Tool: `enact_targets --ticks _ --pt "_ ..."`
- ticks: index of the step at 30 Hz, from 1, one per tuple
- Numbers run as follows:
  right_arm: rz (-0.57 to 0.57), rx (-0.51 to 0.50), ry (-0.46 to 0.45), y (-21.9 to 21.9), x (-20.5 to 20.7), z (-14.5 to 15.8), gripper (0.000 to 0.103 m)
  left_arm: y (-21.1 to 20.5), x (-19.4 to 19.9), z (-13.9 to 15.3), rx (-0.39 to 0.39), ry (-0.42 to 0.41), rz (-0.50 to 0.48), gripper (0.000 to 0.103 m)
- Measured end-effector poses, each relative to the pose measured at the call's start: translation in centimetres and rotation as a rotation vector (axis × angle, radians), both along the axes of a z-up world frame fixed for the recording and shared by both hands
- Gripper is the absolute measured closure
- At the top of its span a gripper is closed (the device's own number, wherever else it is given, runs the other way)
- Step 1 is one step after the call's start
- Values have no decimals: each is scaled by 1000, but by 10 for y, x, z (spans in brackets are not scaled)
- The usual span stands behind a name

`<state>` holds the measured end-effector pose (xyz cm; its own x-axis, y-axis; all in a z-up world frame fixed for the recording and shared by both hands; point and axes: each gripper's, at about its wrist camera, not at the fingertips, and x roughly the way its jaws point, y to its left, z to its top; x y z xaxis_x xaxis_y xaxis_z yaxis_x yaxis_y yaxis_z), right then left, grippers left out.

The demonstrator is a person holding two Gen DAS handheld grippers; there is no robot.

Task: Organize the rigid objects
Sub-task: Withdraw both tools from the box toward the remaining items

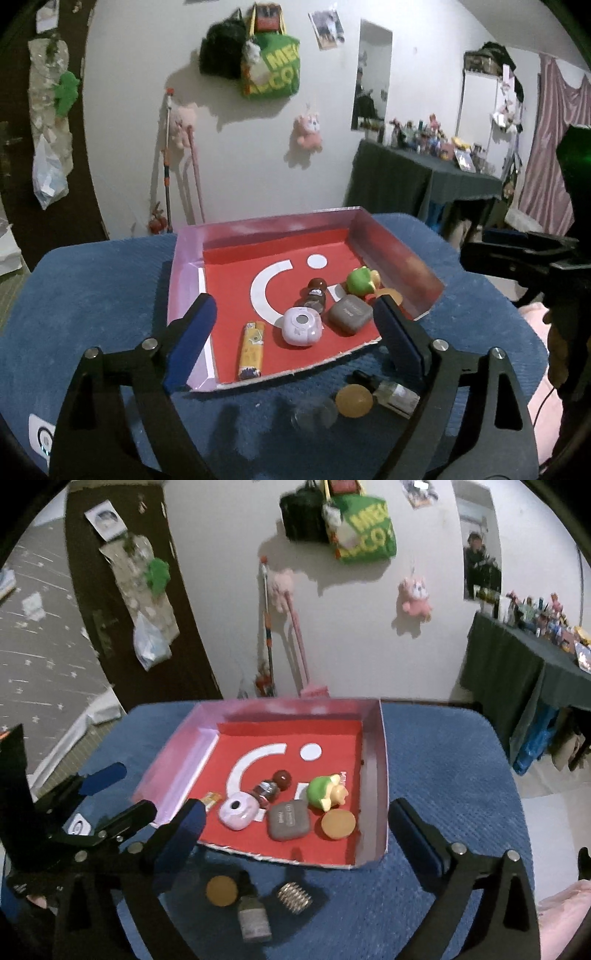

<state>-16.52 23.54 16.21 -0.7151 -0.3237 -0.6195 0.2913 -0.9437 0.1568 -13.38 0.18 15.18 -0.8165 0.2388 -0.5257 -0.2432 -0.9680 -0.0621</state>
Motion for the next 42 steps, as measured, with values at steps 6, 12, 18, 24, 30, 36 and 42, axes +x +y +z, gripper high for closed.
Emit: enact_targets --ticks 6,12,18,24,30,36,42 --pt "9 -3 94 -6 53 4 0 -2 33 0 23 36 30 13" --pt "-23 39 172 -10 93 -6 0 -2 63 -12 37 42 47 12" --pt "-58 89 229 -17 121 -27 0 -2 84 -28 42 42 87 12" --pt "-97 94 213 -23 129 -60 0 1 94 -53 35 9 99 12" --pt "-112 89 162 -22 130 -88 0 -4 94 -70 31 -27 123 12" --pt "-130 82 110 -17 125 -107 0 -5 92 -82 22 -55 126 12" --pt "-126 82 89 -17 121 -114 0 -6 87 -84 24 -70 127 12"
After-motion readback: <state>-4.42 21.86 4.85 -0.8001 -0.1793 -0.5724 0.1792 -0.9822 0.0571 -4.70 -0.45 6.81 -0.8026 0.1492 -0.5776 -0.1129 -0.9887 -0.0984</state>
